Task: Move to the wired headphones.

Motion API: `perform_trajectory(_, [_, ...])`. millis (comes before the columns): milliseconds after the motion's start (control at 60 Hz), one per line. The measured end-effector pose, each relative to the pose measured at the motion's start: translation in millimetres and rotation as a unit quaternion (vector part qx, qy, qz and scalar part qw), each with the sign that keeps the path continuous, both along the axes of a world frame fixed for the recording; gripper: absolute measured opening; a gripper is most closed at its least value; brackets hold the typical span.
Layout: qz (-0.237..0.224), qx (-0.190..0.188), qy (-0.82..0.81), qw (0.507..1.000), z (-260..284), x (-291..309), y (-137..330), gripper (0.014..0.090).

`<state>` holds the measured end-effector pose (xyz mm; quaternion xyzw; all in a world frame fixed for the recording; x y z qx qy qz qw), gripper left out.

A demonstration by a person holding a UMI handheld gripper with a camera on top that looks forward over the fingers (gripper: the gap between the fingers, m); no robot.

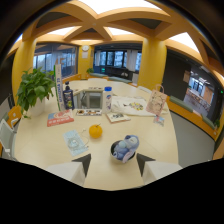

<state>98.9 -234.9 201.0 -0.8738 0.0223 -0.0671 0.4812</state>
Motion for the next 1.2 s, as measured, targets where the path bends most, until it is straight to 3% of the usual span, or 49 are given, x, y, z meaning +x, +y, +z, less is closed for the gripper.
perform_trajectory(233, [-0.007, -0.01, -0.012, 1.0, 9.1, -12.2, -29.0, 0.0861])
perform_trajectory(517, [0.01, -0.026, -0.005, 1.0, -26.5, -94.2, -41.8, 0.086])
perform_trajectory(800, [0.047, -0.038, 0.003, 0.998, -78.8, -152.7, 41.4, 0.0861])
perform_trajectory(1033, [0.067, -0.059, 0.006, 0.996, -129.1, -160.8, 130.0, 0.0859])
perform_trajectory(1200, [0.064, -0.085, 0.023, 0.994, -159.0, -159.3, 163.6, 0.0858])
